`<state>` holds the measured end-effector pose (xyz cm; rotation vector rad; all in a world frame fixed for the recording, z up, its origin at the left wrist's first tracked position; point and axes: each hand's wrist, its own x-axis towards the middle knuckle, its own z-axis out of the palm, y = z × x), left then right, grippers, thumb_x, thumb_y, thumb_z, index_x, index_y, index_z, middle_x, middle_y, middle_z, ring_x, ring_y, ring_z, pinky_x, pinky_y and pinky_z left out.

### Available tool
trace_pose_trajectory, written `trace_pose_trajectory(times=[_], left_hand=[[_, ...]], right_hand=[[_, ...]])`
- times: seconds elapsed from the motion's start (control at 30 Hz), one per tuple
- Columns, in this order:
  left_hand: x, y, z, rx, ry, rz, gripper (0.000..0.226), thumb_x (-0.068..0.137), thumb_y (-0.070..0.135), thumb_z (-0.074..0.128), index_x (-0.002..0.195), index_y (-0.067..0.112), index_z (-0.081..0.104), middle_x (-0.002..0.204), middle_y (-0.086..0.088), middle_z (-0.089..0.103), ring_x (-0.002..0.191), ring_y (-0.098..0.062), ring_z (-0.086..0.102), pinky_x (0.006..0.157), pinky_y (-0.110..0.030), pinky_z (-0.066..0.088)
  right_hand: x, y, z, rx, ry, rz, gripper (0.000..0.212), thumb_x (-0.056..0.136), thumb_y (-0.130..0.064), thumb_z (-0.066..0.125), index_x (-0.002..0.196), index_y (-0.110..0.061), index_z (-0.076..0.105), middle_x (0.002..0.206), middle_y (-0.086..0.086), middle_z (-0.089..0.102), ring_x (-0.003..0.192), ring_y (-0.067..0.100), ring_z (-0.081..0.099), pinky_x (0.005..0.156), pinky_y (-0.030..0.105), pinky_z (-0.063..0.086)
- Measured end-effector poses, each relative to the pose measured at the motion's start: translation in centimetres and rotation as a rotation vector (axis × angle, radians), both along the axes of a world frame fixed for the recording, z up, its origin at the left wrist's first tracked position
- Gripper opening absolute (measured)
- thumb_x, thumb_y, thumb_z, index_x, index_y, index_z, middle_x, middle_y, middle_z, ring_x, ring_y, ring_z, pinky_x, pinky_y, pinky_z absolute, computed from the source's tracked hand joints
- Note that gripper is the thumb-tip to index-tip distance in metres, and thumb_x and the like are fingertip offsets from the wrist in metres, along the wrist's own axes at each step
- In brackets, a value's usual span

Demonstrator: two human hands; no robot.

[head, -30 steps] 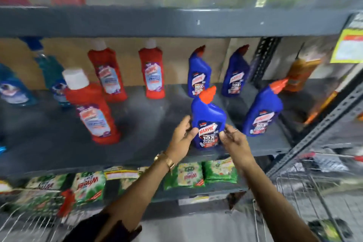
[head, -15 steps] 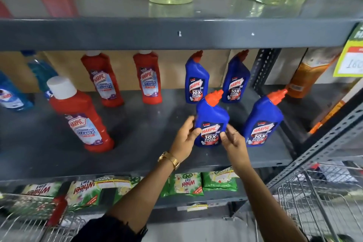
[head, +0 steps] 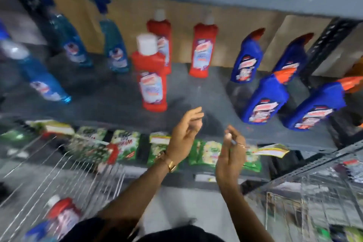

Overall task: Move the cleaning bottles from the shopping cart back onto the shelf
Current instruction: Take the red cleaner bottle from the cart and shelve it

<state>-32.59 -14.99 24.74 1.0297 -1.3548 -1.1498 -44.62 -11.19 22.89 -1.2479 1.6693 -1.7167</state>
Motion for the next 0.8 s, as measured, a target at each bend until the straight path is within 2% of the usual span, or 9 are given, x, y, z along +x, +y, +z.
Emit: trace_pose_trajectory(times=[0.1, 0.2, 0.3, 0.37, 0.43, 0.5, 0.63, 0.73, 0.8], left_hand=[[9.7, 4.2, -0.9, -0.031, 0.013, 0.268, 0.025, 0.093, 0.022, 0.050, 0.117, 0.027, 0.056, 0.107, 0.004, 0.072, 0.105, -0.014, 0.067, 0.091, -0.024, 0.052], [19.7, 8.6, -4.1, 0.065, -0.029, 0.614, 0.019, 0.091, 0.033, 0.052, 0.108, 0.029, 0.059, 0.106, -0.009, 0.072, 0.101, -0.027, 0.068, 0.090, -0.043, 0.054], [28.7, 14.1, -10.7, 0.342, -0.208, 0.883, 0.025, 0.088, 0.026, 0.051, 0.110, 0.017, 0.058, 0.109, -0.024, 0.068, 0.102, -0.038, 0.064, 0.090, -0.056, 0.051], [33.4, 18.0, -15.8, 0.706, -0.227, 0.932, 0.039, 0.087, 0.021, 0.056, 0.117, -0.004, 0.055, 0.111, -0.033, 0.065, 0.104, -0.044, 0.063, 0.090, -0.054, 0.050], [36.1, 21.4, -20.1, 1.064, -0.300, 0.847, 0.038, 0.092, 0.016, 0.057, 0.118, -0.012, 0.053, 0.117, -0.036, 0.061, 0.111, -0.045, 0.058, 0.092, -0.046, 0.045], [37.2, 23.5, -23.4, 1.250, -0.425, 0.659, 0.040, 0.093, 0.020, 0.056, 0.119, -0.010, 0.053, 0.124, -0.032, 0.058, 0.116, -0.041, 0.055, 0.094, -0.040, 0.042], [37.6, 24.4, -28.4, 1.335, -0.455, 0.559, 0.045, 0.093, 0.025, 0.056, 0.124, -0.008, 0.049, 0.127, -0.026, 0.055, 0.117, -0.036, 0.053, 0.096, -0.038, 0.040], [36.4, 23.2, -30.9, 1.342, -0.187, 0.727, 0.048, 0.092, 0.023, 0.060, 0.122, -0.013, 0.050, 0.111, -0.028, 0.058, 0.095, -0.029, 0.057, 0.074, -0.031, 0.046], [35.6, 22.2, -31.8, 1.355, -0.082, 0.878, 0.048, 0.090, 0.019, 0.063, 0.123, -0.012, 0.050, 0.121, -0.030, 0.058, 0.103, -0.032, 0.059, 0.080, -0.036, 0.046]], right_hand=[[9.3, 2.0, -0.9, 0.077, 0.129, 0.378, 0.028, 0.096, -0.021, 0.042, 0.113, -0.011, 0.062, 0.115, 0.006, 0.064, 0.110, 0.023, 0.058, 0.099, 0.040, 0.044], [18.0, 3.5, -2.8, 0.167, 0.292, 0.739, 0.029, 0.095, -0.021, 0.041, 0.109, -0.008, 0.064, 0.108, 0.011, 0.066, 0.104, 0.028, 0.058, 0.094, 0.039, 0.044], [25.6, 4.7, -5.5, 0.283, 0.488, 1.037, 0.029, 0.097, -0.022, 0.042, 0.113, -0.008, 0.062, 0.111, 0.016, 0.066, 0.106, 0.032, 0.059, 0.092, 0.040, 0.046], [30.1, 5.1, -7.8, 0.387, 0.581, 1.172, 0.028, 0.098, -0.022, 0.042, 0.114, -0.010, 0.062, 0.116, 0.015, 0.064, 0.111, 0.029, 0.057, 0.094, 0.039, 0.047], [33.2, 5.3, -10.2, 0.466, 0.746, 1.245, 0.029, 0.097, -0.020, 0.042, 0.117, -0.009, 0.061, 0.119, 0.018, 0.063, 0.113, 0.031, 0.056, 0.096, 0.040, 0.046], [34.4, 5.5, -12.2, 0.464, 0.993, 1.239, 0.031, 0.097, -0.025, 0.042, 0.118, -0.014, 0.061, 0.116, 0.016, 0.066, 0.111, 0.031, 0.056, 0.093, 0.040, 0.046], [34.6, 5.6, -14.3, 0.337, 1.123, 1.175, 0.022, 0.093, -0.029, 0.049, 0.102, -0.019, 0.067, 0.096, 0.012, 0.072, 0.091, 0.033, 0.063, 0.077, 0.039, 0.048], [34.8, 5.5, -15.1, 0.287, 1.221, 1.168, 0.022, 0.093, -0.033, 0.049, 0.104, -0.022, 0.065, 0.096, 0.009, 0.072, 0.092, 0.033, 0.061, 0.076, 0.038, 0.048], [34.9, 5.4, -15.2, 0.278, 1.242, 1.172, 0.026, 0.096, -0.036, 0.044, 0.107, -0.023, 0.064, 0.098, 0.007, 0.072, 0.095, 0.031, 0.060, 0.074, 0.036, 0.048]])
